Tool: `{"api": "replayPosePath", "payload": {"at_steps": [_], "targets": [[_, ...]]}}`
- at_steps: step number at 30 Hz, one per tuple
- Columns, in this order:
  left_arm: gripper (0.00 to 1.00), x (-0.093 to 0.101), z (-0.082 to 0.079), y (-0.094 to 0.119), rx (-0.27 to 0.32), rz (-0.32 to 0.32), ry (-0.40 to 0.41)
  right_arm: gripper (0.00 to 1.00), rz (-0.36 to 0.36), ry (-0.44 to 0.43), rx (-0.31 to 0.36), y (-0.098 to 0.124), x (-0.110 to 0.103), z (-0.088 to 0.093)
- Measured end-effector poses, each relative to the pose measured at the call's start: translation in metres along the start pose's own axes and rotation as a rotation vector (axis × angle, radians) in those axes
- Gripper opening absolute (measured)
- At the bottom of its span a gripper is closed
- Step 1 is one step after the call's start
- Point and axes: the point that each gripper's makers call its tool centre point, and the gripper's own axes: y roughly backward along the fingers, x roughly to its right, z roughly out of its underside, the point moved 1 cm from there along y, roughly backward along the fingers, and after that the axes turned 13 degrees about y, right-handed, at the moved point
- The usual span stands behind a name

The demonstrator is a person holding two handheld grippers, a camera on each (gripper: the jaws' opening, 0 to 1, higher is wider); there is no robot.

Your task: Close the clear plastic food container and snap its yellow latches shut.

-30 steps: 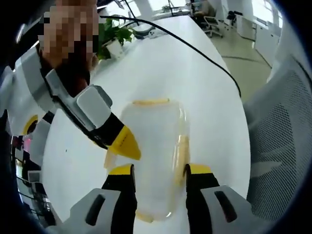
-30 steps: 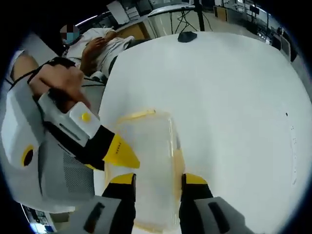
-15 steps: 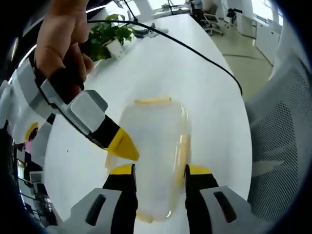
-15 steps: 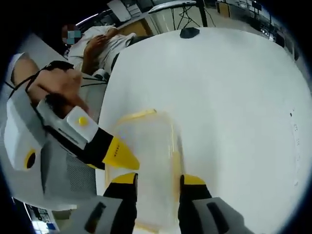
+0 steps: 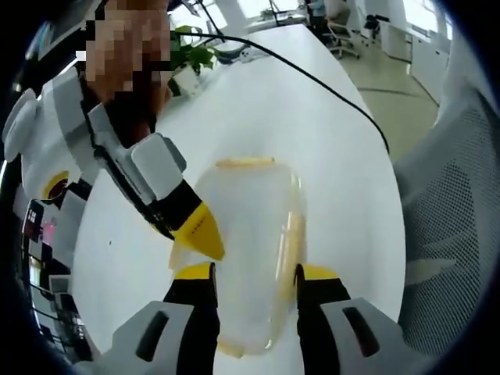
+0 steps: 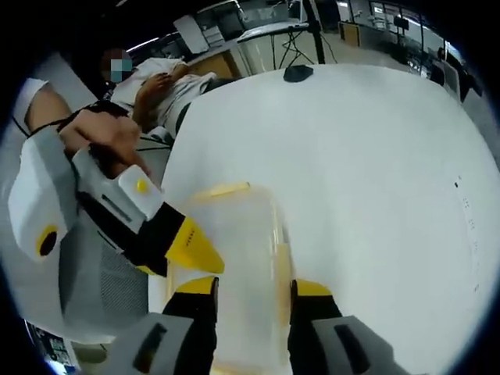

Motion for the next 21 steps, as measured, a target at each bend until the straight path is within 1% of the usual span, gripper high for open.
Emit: {"api": "replayPosePath", "payload": {"at_steps": [1, 4, 6, 7, 10, 13, 14, 16, 18, 21], "targets": [[0.35, -0.0001, 0.0, 0.0, 0.0, -0.001, -0.001, 0.32, -0.004, -0.002, -0.003, 0.0, 0.0002, 0.0002], [0.34, 0.0008, 0.0007, -0.0004, 0.01, -0.016, -0.011, 0.31, -0.053, -0.017, -0.037, -0.0016, 0.0006, 0.0005], [0.34, -0.0011, 0.0001, -0.0011, -0.001, -0.017, 0.004, 0.3, -0.059, 0.011, -0.073, -0.0024, -0.0006, -0.0003], [0.34, -0.0013, -0.0009, -0.0013, -0.006, -0.015, 0.0, 0.3, -0.06, 0.011, -0.073, -0.0024, -0.0006, -0.0001], [0.34, -0.0006, 0.0006, -0.0002, 0.002, -0.013, -0.004, 0.3, -0.062, 0.005, -0.053, -0.0008, -0.0008, 0.0012], [0.35, -0.0004, 0.0005, -0.0001, 0.008, -0.008, -0.007, 0.32, -0.042, 0.003, -0.051, -0.0004, -0.0013, 0.0005], [0.35, 0.0005, 0.0001, 0.0, 0.004, -0.011, -0.016, 0.32, -0.036, -0.004, -0.043, 0.0001, -0.0012, 0.0], [0.36, 0.0012, 0.0001, -0.0001, 0.007, -0.016, -0.022, 0.33, -0.025, -0.025, -0.005, 0.0012, -0.0005, 0.0006], [0.37, 0.0013, -0.0005, 0.0013, 0.012, -0.012, -0.018, 0.34, -0.015, -0.009, 0.009, 0.002, -0.002, 0.0], [0.38, 0.0016, -0.0011, 0.0011, 0.016, -0.011, -0.039, 0.34, 0.001, -0.002, 0.027, 0.003, -0.0019, -0.0011]]}}
